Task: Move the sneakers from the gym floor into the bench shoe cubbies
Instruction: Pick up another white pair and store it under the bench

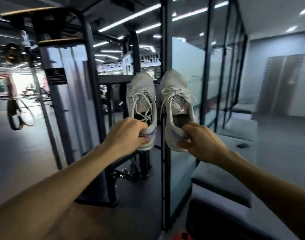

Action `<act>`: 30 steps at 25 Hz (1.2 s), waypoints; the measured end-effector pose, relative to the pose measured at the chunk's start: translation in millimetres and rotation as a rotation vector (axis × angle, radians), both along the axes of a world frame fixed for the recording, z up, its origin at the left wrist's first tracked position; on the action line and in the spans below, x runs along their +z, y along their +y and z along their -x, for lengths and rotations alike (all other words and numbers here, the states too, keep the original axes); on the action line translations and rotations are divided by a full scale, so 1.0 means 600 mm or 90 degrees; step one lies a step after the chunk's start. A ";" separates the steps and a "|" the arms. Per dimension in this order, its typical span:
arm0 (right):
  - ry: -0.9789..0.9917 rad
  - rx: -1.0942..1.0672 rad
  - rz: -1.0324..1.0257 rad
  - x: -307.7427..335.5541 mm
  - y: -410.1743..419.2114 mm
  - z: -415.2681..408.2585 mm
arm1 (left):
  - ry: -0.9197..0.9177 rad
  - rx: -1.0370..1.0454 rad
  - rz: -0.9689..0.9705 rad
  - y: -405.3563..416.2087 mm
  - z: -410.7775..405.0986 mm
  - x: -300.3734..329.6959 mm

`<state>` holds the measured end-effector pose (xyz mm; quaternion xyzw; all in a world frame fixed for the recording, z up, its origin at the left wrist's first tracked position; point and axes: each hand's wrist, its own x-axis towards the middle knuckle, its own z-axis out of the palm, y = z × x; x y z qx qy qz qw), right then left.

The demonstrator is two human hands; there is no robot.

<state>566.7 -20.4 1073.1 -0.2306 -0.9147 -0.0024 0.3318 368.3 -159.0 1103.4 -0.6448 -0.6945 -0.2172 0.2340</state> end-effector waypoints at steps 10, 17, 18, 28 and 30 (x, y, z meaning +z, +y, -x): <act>0.000 -0.272 0.000 0.019 0.119 -0.561 | 0.024 -0.275 -0.050 0.288 -0.480 0.015; -0.014 -0.406 -0.003 0.032 0.208 -0.917 | -0.004 -0.405 -0.056 0.460 -0.828 0.010; -0.007 -0.423 0.001 0.033 0.218 -0.967 | -0.006 -0.428 -0.050 0.485 -0.880 0.011; -0.013 -0.544 -0.007 0.007 0.364 -1.326 | -0.004 -0.578 -0.035 0.721 -1.261 0.005; -0.013 -0.561 -0.004 0.006 0.412 -1.391 | 0.001 -0.597 -0.038 0.781 -1.329 0.000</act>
